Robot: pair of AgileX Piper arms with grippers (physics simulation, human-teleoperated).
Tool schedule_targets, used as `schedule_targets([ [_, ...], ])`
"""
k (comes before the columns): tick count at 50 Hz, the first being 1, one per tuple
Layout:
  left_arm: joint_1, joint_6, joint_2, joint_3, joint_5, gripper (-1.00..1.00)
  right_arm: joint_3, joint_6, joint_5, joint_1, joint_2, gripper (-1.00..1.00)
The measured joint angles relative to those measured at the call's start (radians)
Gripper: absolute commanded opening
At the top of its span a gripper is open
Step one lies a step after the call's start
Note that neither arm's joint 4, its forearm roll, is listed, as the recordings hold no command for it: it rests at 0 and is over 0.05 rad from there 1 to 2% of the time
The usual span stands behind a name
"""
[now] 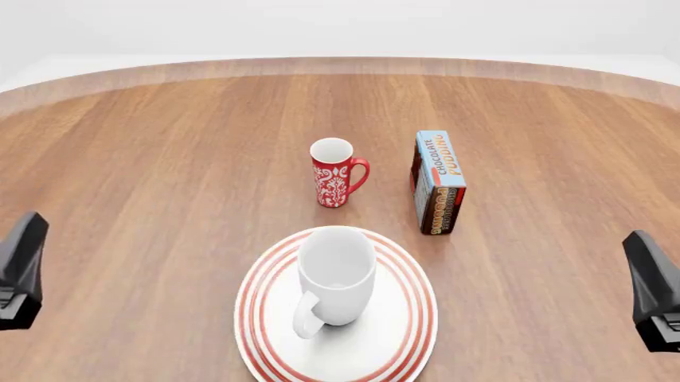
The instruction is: Pick up the white mug and put it on the plate, and put the chocolate pudding to the right of the plate.
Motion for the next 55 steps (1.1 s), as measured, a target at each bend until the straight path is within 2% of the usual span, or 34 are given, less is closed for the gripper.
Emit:
schedule_targets([
  [26, 0.01, 0.012, -0.035, 0.012, 0.014, 1.0, -0.005, -0.028, 0.015, -0.008, 0.0, 1.0],
  [43, 0.004, 0.02, -0.032, 0.013, 0.01, 1.0, -0.036, -0.071, 0.041, 0.017, 0.014, 1.0],
  [55, -0.003, 0.022, -0.041, 0.013, 0.019, 1.0, -0.07, -0.104, 0.023, 0.047, 0.073, 1.0],
])
